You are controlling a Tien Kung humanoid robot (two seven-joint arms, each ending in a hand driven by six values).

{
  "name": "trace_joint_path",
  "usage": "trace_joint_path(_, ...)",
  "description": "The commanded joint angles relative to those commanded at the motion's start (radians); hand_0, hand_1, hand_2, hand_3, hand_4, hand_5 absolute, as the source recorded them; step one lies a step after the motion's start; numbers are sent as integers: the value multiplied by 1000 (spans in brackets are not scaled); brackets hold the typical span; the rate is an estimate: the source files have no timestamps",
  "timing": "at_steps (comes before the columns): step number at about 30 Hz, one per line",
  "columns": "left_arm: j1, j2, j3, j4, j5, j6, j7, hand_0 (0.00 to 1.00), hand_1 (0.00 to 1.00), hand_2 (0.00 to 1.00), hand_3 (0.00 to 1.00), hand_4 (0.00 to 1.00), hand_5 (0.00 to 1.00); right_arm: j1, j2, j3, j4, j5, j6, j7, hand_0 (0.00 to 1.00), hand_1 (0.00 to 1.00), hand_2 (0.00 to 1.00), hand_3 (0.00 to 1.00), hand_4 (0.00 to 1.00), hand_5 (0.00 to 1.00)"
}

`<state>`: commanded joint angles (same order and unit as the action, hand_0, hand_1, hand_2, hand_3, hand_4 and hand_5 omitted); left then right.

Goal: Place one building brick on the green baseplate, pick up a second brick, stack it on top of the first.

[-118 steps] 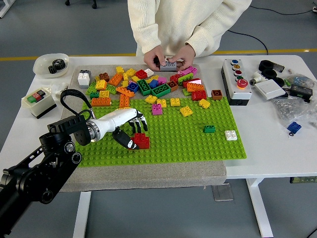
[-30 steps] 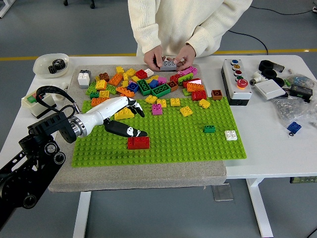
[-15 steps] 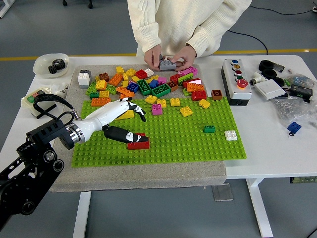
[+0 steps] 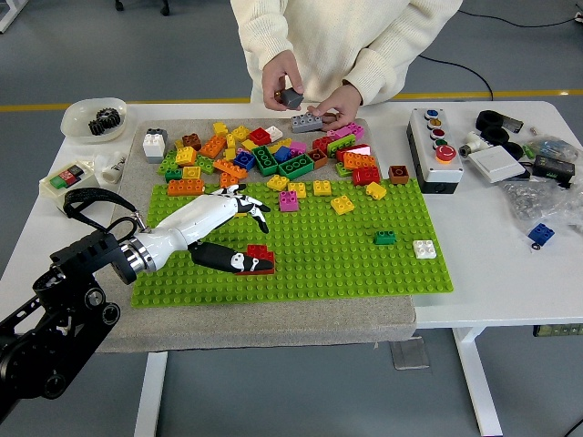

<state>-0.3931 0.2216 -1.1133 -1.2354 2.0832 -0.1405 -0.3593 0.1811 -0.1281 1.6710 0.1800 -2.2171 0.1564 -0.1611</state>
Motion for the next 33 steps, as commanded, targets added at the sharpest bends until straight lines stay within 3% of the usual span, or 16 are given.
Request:
trace_joint_path(23, -9, 17, 71, 74, 20, 118, -63, 998, 863, 820, 567, 998, 703, -1, 1, -5, 0, 6, 0, 1, 748, 655, 727, 613, 857, 354)
trace_joint_path(33, -7, 19, 87, 102, 12, 143, -73, 998, 857, 808, 556, 998, 692, -2, 3, -9, 0, 5, 1, 1, 747, 656, 727, 614, 859, 356)
